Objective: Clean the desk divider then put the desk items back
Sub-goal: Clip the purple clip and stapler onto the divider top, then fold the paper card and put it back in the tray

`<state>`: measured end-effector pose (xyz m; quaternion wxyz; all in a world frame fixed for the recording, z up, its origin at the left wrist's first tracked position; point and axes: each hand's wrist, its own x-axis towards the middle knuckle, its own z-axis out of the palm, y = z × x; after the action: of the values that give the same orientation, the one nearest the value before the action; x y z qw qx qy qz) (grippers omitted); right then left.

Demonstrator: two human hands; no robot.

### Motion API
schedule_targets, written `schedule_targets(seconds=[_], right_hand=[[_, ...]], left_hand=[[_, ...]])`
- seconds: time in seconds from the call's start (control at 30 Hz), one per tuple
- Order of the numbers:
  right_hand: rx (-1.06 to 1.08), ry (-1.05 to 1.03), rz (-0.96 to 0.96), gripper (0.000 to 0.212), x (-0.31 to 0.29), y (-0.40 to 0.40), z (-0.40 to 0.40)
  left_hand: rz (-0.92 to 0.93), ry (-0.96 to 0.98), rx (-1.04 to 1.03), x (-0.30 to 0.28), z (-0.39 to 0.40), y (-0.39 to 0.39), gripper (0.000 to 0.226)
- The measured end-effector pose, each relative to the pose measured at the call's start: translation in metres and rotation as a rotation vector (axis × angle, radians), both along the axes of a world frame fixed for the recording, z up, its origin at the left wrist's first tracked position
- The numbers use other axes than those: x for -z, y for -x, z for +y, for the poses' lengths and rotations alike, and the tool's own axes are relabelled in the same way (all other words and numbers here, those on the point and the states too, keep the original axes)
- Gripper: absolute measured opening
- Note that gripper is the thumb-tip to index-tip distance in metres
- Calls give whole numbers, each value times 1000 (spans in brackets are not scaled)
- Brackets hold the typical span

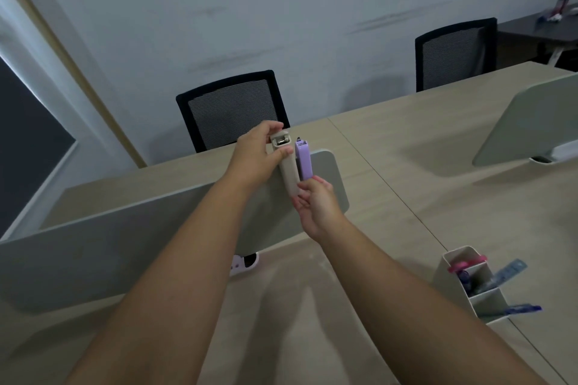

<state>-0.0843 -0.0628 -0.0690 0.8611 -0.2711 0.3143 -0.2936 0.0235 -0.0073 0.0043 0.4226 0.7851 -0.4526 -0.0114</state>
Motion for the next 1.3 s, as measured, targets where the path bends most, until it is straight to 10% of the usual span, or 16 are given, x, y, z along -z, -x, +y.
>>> schedule_targets(seconds=[0.5,0.73,1.07,1.3], right_hand=[[-37,53,170,41,41,69,5],[-340,453,869,29,121,237,26],[-535,915,1279,50,167,335,76],[-480,830,1385,57,170,336,81]], left_hand=[[269,269,-276,91,45,77,76],[703,-315,-50,228,114,218,60],[26,-808,224,255,101,313,90],[56,-965,155,251,81,319,91]])
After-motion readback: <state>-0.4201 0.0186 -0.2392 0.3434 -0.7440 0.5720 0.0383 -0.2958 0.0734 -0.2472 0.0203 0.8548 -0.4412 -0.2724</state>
